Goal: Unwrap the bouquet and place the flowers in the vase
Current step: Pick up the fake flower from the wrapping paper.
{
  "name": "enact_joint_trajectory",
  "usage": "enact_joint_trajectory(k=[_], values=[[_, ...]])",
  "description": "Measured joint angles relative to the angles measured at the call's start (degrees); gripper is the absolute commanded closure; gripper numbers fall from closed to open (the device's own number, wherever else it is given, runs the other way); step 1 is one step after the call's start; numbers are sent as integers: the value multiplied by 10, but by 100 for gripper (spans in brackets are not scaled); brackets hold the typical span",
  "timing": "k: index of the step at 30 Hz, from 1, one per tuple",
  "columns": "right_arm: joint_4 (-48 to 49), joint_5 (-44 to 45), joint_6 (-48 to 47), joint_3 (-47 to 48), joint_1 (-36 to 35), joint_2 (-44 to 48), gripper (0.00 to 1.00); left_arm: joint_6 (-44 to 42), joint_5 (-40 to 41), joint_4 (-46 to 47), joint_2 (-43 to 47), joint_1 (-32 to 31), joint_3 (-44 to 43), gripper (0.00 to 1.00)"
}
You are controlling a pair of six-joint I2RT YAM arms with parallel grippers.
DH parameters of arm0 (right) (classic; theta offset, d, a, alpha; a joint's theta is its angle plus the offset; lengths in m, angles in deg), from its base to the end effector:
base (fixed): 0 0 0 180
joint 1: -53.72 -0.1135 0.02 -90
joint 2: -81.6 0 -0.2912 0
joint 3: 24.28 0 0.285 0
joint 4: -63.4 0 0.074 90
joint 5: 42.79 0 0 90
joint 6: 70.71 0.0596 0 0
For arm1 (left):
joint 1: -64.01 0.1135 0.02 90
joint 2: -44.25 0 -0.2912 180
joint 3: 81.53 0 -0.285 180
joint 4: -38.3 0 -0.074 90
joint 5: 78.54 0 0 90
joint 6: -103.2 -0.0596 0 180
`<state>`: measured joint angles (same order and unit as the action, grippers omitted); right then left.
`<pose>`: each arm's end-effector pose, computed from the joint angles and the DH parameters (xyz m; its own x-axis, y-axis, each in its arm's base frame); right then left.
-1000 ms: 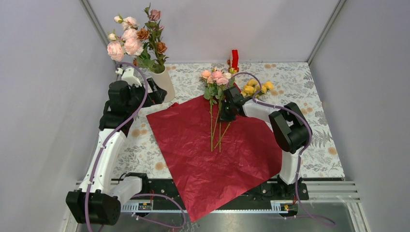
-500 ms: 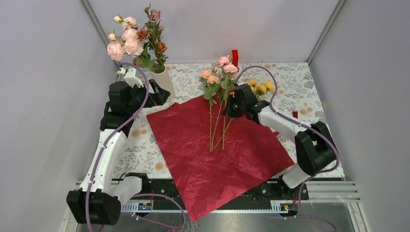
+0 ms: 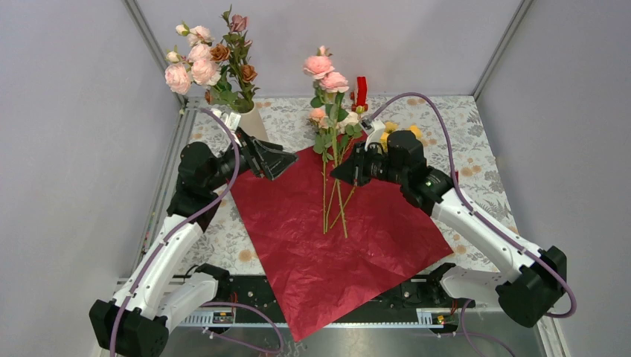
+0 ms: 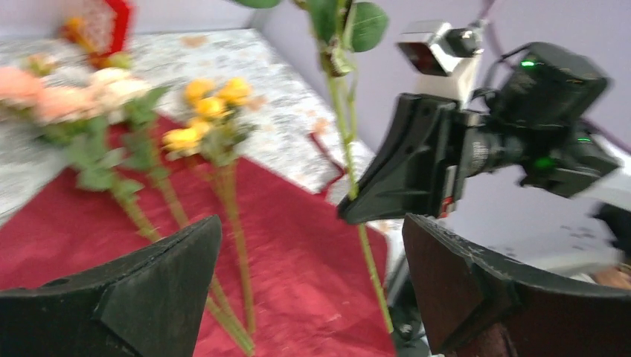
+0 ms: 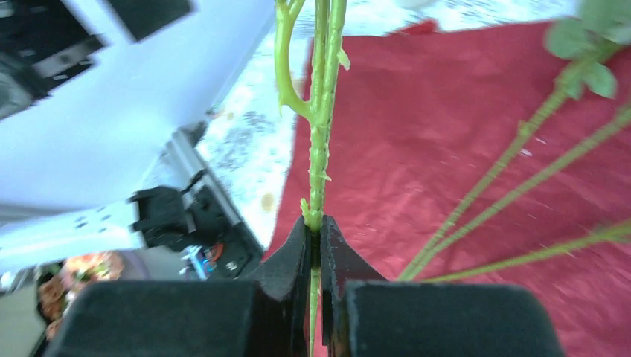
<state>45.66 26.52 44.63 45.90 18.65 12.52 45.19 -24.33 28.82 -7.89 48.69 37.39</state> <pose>0.2541 0.2041 0.3538 -0.5604 0.0957 -0.8226 -0.6359 0.5866 0.5015 0.2272 -0.0984 0.3865 -0.4200 -0.3305 -0.8452 0.6553 0.5338 -0.5344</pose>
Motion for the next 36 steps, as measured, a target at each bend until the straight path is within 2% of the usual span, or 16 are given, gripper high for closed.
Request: enact_joint_trajectory(k=[8,13,15,18,20,24,29,32,36], values=[[67,-131,22,16,-59,33,100,162,-79,229,-14,-89,19,1],[95,-184,34,35,-80,33,100,193,-95,269,-30,-124,19,4],[103,-200,40,38,-84,33,100,204,-97,278,-35,-131,19,14],[108,-223,45,42,-90,32,100,222,-101,298,-43,-141,19,39],[110,-231,45,43,-93,30,100,234,-104,315,-50,-146,20,48],[111,-239,45,43,-95,26,100,255,-108,344,-56,-151,22,59],[110,-240,45,43,-95,24,100,266,-104,358,-55,-152,28,61],[110,-239,44,43,-96,24,100,267,-103,358,-53,-152,32,69],[107,-238,40,43,-96,23,100,269,-102,358,-53,-152,34,73]])
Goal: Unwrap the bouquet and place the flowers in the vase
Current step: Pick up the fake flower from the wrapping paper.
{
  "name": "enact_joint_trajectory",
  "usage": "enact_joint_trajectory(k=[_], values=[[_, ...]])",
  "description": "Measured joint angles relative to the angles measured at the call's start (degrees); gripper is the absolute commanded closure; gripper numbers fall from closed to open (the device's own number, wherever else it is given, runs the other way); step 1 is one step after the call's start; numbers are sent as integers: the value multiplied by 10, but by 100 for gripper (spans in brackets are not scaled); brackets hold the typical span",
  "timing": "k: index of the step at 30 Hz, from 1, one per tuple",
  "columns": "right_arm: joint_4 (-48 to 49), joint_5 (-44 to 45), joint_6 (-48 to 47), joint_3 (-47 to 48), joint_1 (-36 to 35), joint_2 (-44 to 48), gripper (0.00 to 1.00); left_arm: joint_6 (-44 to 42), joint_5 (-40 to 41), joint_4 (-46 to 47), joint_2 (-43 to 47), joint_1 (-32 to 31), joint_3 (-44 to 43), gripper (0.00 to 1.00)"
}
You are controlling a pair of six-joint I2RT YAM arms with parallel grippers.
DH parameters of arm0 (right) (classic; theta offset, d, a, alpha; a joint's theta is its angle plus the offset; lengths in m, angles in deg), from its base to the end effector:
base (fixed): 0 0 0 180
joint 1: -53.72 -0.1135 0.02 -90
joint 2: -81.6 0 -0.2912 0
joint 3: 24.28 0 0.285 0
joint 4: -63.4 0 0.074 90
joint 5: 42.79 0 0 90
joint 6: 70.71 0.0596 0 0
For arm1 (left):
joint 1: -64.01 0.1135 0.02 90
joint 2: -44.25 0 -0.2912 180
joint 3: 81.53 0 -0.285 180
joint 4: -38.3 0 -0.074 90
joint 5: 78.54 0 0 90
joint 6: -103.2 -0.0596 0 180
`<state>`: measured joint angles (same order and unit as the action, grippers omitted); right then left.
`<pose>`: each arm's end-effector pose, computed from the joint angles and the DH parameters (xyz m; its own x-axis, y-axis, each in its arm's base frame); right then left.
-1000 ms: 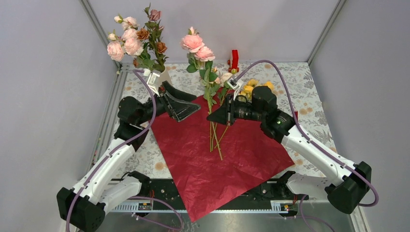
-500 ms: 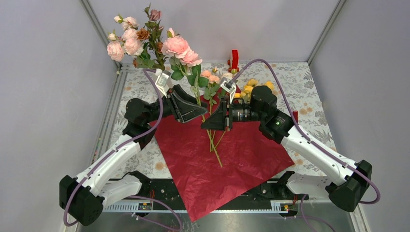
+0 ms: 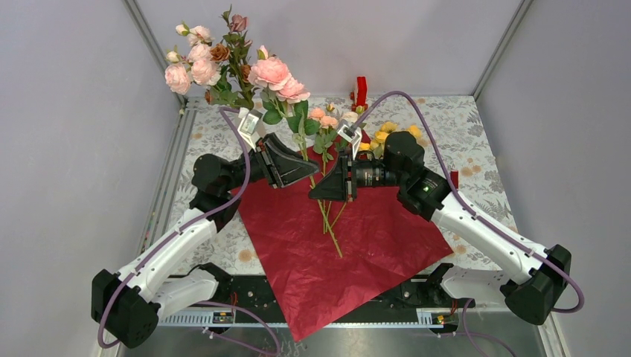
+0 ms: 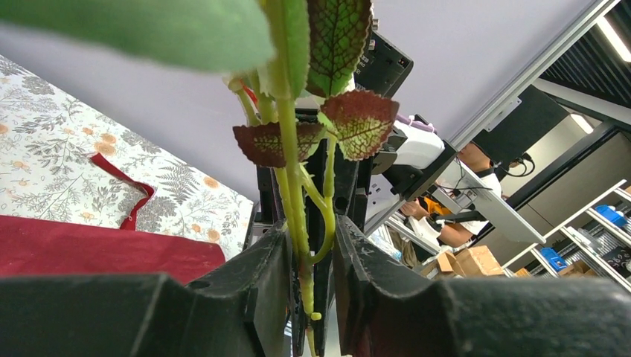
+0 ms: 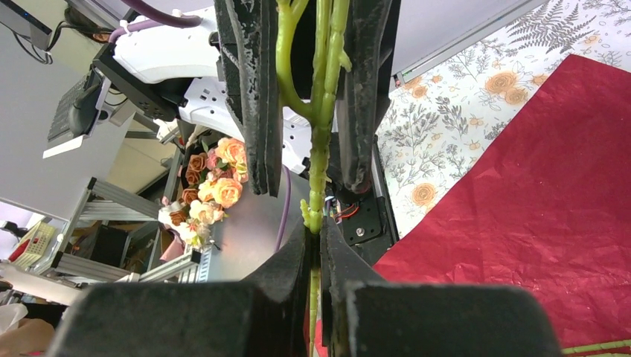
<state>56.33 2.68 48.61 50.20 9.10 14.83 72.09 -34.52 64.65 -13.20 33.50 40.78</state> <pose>0.1871 0.2433 0.4206 -0.4827 0.0141 -0.8757 -0.8757 0.0091 0.4828 0.1949 -0.1646 0.4118 -0.5771 -0.3505 -0.7376 0.7987 -0.0539 -0.5993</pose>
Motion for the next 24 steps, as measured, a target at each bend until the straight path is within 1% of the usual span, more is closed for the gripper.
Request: enact_joint_trajectory(k=[3,4,8,11,12,14,16,18,19,21,24], values=[[-1,0,-2,1,0,-2,100,1,1,0,2,0,1,77],[-1,0,-3,2,0,-3,100,1,1,0,3,0,1,79],[-1,1,-12,2,0,-4,100,0,3,-3,6,0,1,99],[-9,7,-20,4,-1,-4,99,-4,4,-8,7,0,2,100],[-12,10,-22,5,-1,-4,93,-5,5,-10,7,0,2,100],[-18,15,-25,5,-2,-3,74,-9,6,-16,7,0,2,100],[-23,22,-26,5,-3,-3,57,-15,7,-24,7,0,2,100],[-35,42,-32,5,-3,2,43,-29,7,-37,10,0,2,100],[-37,54,-34,4,-3,6,37,-43,8,-55,13,0,0,100],[-46,81,-42,0,-3,21,30,-85,14,-110,22,0,-13,100],[-69,125,-54,-6,-3,54,23,-159,37,-208,36,0,-50,100]])
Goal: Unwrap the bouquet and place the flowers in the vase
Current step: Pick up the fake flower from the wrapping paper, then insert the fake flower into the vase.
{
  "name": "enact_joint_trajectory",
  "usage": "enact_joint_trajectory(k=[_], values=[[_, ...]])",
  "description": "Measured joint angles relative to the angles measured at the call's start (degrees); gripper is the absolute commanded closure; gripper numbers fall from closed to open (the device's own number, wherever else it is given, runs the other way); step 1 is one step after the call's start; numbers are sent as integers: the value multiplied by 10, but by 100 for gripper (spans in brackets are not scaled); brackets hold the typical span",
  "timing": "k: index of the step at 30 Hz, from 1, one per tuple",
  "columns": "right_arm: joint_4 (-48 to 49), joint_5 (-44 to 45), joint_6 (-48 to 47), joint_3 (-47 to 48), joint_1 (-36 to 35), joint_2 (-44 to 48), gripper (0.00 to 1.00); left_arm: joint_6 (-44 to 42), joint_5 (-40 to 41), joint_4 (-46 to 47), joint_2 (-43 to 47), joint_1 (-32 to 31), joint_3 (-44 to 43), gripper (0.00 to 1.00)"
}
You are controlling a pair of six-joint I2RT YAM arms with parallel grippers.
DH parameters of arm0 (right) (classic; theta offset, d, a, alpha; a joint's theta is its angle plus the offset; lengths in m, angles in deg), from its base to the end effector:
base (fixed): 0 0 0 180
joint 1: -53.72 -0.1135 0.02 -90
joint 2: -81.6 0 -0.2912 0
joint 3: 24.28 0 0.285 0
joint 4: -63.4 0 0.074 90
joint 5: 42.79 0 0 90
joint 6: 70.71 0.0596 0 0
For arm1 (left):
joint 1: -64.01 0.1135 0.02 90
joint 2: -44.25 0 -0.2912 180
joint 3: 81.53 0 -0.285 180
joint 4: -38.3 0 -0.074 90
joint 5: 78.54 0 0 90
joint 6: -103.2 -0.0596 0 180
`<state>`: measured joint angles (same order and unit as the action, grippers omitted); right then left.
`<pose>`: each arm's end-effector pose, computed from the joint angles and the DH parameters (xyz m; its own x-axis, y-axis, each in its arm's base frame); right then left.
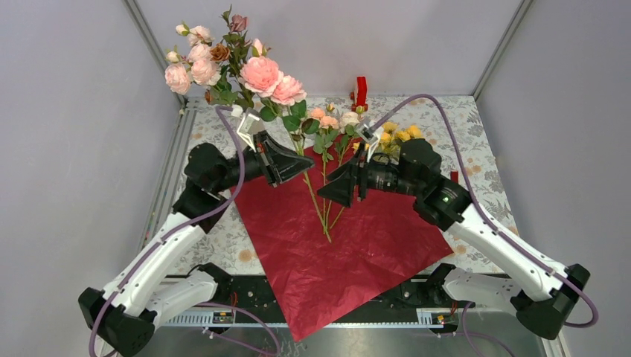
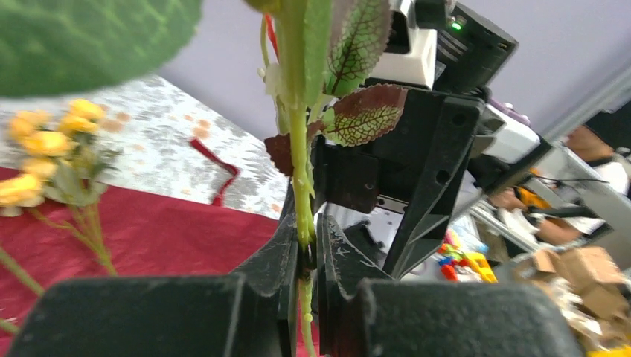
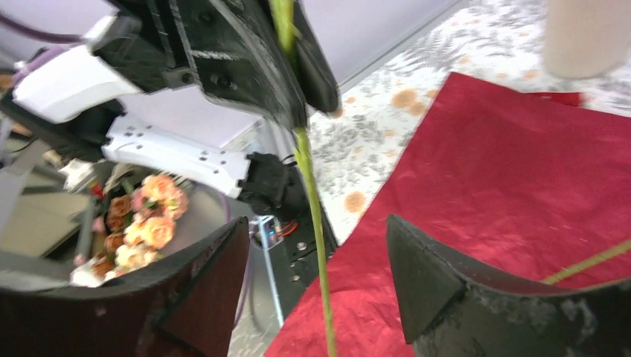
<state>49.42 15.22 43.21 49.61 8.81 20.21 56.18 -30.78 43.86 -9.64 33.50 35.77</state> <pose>0.1784 0.2224 0.4276 -0.4116 0.0753 -0.9083 -0.8828 0.2147 0.4178 0.1903 -0.1586 0.4217 -0.4823 -0.3016 -0.8224 0.8312 0.1389 -0.5384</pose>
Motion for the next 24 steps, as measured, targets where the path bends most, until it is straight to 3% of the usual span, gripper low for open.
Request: enact_joint_trajectory(k=[5,11,17,24], values=[[-67,131,-14,0,0,48,7,-157,95,-184,15,4,-110,100],[-160,278,-11,-6,29,78,5,-276,197,-292,-7,96,-227,100],[-196,311,0,-55,100,123,4,-325,270,-268,-48,179,-263,100],[-218,322,9,-101,172,160,3,-347,308,-165,-127,242,-265,100]])
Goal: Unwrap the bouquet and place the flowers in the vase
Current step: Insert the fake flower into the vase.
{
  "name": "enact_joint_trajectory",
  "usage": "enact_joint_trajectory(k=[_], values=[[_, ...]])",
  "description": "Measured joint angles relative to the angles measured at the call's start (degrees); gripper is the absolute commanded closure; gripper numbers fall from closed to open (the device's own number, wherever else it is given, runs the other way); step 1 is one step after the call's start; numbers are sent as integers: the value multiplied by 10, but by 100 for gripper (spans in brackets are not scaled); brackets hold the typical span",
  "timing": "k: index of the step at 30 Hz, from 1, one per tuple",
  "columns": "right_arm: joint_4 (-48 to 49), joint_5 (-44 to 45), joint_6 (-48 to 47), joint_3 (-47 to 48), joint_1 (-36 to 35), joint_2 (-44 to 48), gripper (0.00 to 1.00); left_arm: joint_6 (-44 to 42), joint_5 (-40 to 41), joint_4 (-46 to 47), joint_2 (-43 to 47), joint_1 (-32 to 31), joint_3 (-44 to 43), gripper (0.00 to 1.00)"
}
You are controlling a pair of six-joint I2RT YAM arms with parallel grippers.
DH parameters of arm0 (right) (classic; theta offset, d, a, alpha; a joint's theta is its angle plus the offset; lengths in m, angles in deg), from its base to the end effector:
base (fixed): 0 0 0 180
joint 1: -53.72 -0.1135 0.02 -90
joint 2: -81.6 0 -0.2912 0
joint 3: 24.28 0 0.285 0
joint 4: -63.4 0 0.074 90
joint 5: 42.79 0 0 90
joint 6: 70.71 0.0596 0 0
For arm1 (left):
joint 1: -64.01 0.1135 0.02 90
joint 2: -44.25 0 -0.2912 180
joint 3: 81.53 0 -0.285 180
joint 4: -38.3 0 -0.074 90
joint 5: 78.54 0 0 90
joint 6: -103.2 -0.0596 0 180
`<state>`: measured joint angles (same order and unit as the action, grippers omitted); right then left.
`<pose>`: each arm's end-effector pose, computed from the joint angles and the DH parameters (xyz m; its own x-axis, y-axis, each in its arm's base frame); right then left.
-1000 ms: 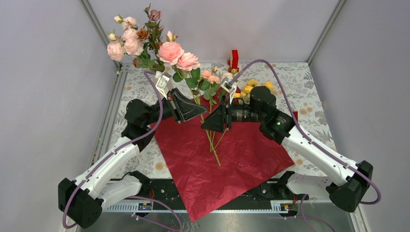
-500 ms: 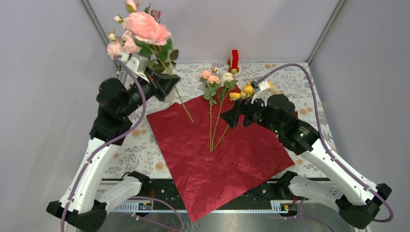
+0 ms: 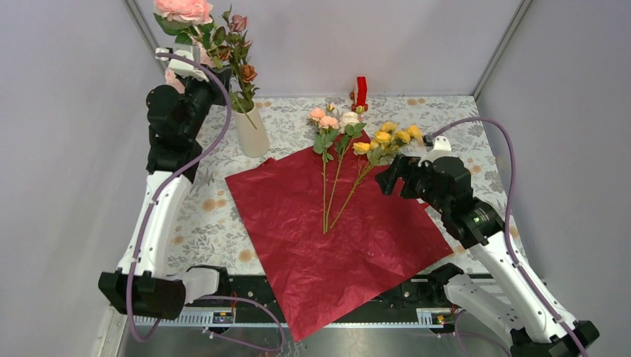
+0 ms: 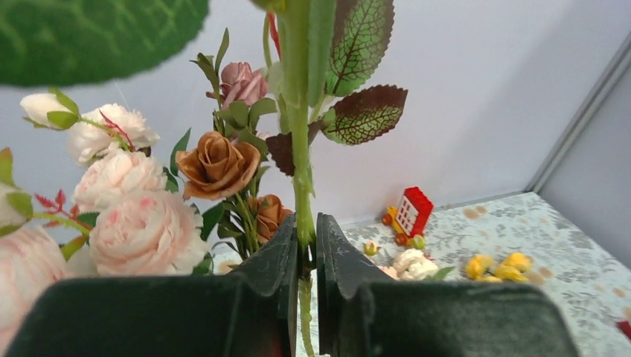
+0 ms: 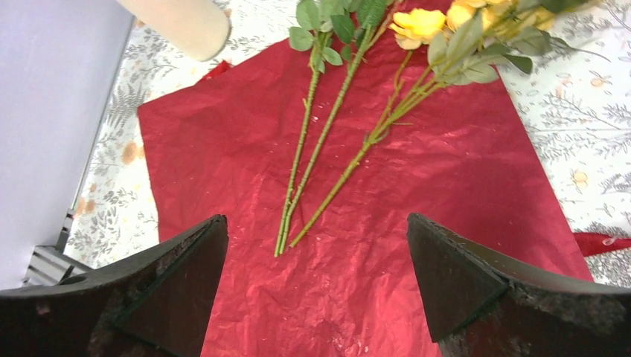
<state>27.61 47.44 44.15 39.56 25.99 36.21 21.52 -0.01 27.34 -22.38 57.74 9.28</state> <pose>0.1890 0.0991 0.3712 -0.4336 0.2470 -0.8666 -0.3082 0.8630 0.4002 0.2943 -0.0443 0.5168 0.1543 -0.1596 -0.9751 0.3264 0.9397 -0.1022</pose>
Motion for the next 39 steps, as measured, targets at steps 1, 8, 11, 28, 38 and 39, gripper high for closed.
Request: enact_joint_trajectory(k=[1,8,11,28,38,39], values=[[-3,2,0,-7,4,4,3,-7,1,12,-11,2,-1,100],[-18,7,0,-37,52,22,3,-58,3,80,-75,3,-7,100],[-27,7,0,-38,65,29,3,-81,4,97,-91,4,-14,100],[-44,6,-1,-38,80,33,4,-114,-28,144,-153,29,-64,100],[-44,3,-2,-38,83,31,4,-105,-49,169,-168,28,-12,100],[-44,2,-2,-38,83,31,4,-103,-49,170,-168,28,-7,100]])
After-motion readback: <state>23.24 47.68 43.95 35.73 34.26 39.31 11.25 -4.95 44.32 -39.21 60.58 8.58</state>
